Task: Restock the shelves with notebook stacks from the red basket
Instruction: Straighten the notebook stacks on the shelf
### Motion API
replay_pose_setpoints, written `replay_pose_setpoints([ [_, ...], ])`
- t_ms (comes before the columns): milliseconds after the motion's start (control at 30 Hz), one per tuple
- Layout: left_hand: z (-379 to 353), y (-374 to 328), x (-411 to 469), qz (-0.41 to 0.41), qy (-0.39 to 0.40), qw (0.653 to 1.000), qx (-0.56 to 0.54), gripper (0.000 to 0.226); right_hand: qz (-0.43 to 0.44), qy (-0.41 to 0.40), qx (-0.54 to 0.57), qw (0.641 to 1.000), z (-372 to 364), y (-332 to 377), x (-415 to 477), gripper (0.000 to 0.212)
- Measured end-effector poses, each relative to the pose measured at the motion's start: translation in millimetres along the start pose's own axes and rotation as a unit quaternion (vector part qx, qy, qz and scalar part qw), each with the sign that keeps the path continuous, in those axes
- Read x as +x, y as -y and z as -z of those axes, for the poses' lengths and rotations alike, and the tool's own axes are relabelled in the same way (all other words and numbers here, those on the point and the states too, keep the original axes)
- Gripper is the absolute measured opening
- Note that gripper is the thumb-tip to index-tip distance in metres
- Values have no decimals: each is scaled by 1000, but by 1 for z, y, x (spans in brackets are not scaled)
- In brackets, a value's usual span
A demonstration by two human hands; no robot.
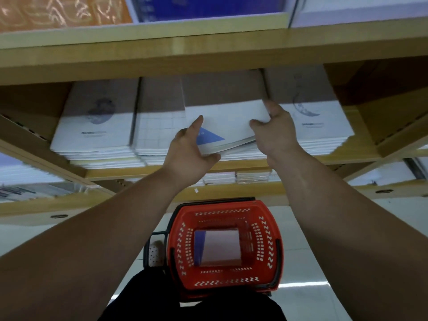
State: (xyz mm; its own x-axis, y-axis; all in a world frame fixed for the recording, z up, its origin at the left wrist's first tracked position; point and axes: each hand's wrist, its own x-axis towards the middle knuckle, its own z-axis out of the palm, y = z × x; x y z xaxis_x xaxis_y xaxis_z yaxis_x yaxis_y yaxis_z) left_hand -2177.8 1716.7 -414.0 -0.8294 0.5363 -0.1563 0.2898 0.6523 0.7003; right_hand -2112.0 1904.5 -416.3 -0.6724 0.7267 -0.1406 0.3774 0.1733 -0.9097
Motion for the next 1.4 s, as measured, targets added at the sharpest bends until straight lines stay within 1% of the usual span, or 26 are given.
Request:
replay_pose_setpoints([
  [100, -18, -17, 11, -7, 4, 999, 34, 98, 24, 2, -37, 999, 25, -13, 6, 56],
  [200, -25, -23, 17, -22, 21, 994, 108, 96, 28, 20, -95, 995, 42, -25, 9, 53],
  [333, -32, -20, 19, -29, 26, 989, 143, 94, 21, 38, -99, 994, 48, -33, 13, 64],
  [467, -42, -18, 23, -48, 19, 987, 153, 92, 29, 29, -103, 994, 56, -39, 12, 65],
  [533, -41, -15, 32, -60, 19, 981, 183, 88, 37, 51, -127, 990, 59, -42, 11, 77],
  [567, -38, -14, 37, -70, 17, 973, 220, 87, 46, 66, -166, 983, 59, -43, 10, 87],
  [600, -35, -13, 42, -80, 15, 962, 262, 86, 60, 75, -230, 968, 60, -43, 11, 99],
  [633, -31, -12, 47, -88, 13, 951, 296, 86, 79, 76, -302, 947, 59, -43, 14, 110],
  [667, -27, -12, 51, -93, 11, 943, 318, 85, 96, 70, -358, 926, 59, -41, 17, 115],
  [700, -24, -12, 54, -93, 8, 939, 332, 84, 101, 66, -382, 916, 58, -39, 21, 116],
  [767, -20, -10, 56, -91, -7, 934, 347, 82, 92, 79, -382, 916, 55, -38, 30, 111],
  [833, -20, -6, 56, -95, -12, 931, 352, 81, 86, 100, -400, 907, 53, -37, 37, 110],
  [933, -23, -3, 55, -88, 2, 943, 321, 83, 88, 127, -434, 888, 54, -33, 40, 110],
  [1000, -22, -7, 54, -81, 9, 955, 286, 84, 80, 142, -431, 888, 52, -28, 41, 112],
  [1067, -20, -12, 52, -69, 22, 966, 247, 88, 66, 156, -400, 901, 47, -23, 36, 116],
  [1133, -17, -17, 46, -49, 27, 980, 189, 95, 53, 150, -348, 924, 41, -20, 27, 121],
  [1167, -17, -20, 41, -40, 22, 987, 152, 96, 46, 140, -317, 937, 38, -18, 20, 119],
  [1233, -19, -23, 29, -31, 5, 997, 77, 91, 23, 116, -247, 962, 35, -15, 5, 110],
  [1300, -22, -24, 14, -14, -17, 1000, -12, 81, 1, 82, -181, 980, 34, -12, -10, 97],
  [1367, -22, -22, 0, 8, -31, 995, -92, 69, -21, 39, -139, 989, 35, -10, -27, 81],
  [1400, -22, -19, -5, 12, -34, 993, -115, 65, -36, 14, -132, 991, 35, -9, -35, 72],
])
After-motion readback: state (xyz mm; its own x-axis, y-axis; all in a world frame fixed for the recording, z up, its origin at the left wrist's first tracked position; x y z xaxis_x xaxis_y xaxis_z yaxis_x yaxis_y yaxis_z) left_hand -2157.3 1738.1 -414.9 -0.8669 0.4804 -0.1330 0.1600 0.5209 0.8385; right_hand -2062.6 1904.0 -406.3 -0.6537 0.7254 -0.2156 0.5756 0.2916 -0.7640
